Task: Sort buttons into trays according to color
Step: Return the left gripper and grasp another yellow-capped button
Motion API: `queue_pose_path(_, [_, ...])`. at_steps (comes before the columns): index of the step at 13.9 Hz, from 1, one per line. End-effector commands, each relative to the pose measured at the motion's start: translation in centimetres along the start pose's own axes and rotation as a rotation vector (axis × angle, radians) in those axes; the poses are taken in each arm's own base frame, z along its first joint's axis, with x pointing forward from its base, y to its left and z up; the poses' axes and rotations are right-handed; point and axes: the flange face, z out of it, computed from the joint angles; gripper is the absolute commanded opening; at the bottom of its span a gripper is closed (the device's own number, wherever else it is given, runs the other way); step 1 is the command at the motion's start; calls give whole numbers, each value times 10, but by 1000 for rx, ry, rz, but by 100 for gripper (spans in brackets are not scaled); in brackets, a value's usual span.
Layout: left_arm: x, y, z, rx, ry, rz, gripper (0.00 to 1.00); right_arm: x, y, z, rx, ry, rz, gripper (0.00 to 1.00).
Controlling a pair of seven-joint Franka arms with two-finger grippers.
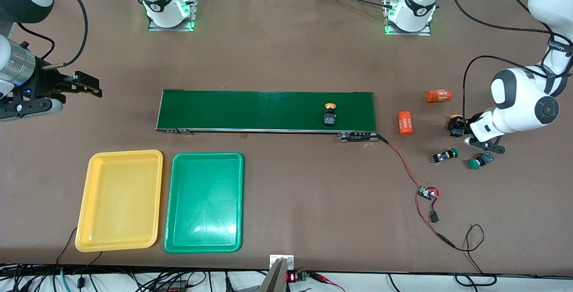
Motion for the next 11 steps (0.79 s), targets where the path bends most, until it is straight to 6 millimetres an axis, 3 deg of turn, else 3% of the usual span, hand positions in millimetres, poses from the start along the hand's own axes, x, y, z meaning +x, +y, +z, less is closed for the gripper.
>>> queue_pose_path(1, [0, -4, -1, 19, -10, 22, 40, -4, -1, 1, 9, -2, -17, 100])
queue_pose_path(5, [-3, -9, 1, 17, -13, 82, 23, -6, 1, 10, 7, -33, -17, 100])
queue_pose_path(7, [-3, -9, -6, 25, -11, 84, 20, -6, 0, 10, 7, -36, -17, 100])
queue_pose_path(9, [-6, 2, -43, 44, -38, 93, 18, -6, 0, 11, 7, -38, -14, 100])
queue_pose_path(11, [3, 34, -91, 67, -68, 141, 15, -6, -1, 11, 8, -44, -15, 100])
